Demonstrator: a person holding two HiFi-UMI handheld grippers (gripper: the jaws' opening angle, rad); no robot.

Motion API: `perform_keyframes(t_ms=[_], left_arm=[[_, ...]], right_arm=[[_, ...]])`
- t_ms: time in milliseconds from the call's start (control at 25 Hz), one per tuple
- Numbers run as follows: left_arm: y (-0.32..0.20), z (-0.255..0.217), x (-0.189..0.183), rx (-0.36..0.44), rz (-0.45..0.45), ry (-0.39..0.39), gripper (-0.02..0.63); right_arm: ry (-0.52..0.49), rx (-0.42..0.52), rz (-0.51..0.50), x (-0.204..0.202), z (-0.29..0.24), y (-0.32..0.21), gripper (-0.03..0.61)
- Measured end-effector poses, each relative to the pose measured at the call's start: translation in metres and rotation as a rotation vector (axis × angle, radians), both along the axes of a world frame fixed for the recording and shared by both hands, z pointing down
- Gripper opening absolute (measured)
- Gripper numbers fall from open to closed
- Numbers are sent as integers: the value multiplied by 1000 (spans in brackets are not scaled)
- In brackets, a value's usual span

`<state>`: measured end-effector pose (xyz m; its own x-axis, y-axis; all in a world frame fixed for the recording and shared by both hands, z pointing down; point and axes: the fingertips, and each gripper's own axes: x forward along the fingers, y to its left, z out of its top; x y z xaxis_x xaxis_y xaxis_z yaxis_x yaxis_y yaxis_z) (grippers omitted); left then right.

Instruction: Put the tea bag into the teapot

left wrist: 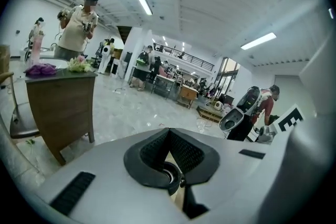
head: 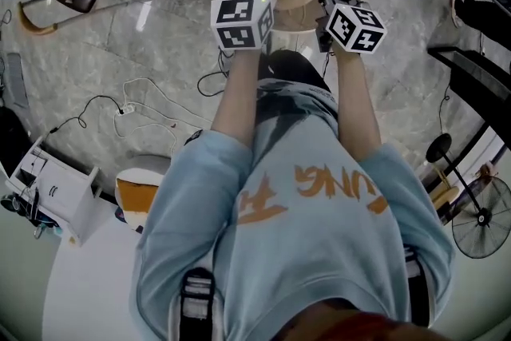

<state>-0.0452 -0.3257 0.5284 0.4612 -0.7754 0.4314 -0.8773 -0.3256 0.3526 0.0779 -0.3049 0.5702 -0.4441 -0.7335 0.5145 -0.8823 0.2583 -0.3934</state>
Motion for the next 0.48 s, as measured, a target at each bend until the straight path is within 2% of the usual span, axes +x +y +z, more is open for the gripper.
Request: perform_keyframes(t_ms=[240, 480], left_arm=[[-1, -51, -5, 96, -9, -17, 25], [-4, -107, -6, 221, -5, -45, 26]], right_arm=[[41, 102, 57, 24, -50, -7, 12], [62, 245, 94, 36, -106, -19, 12]])
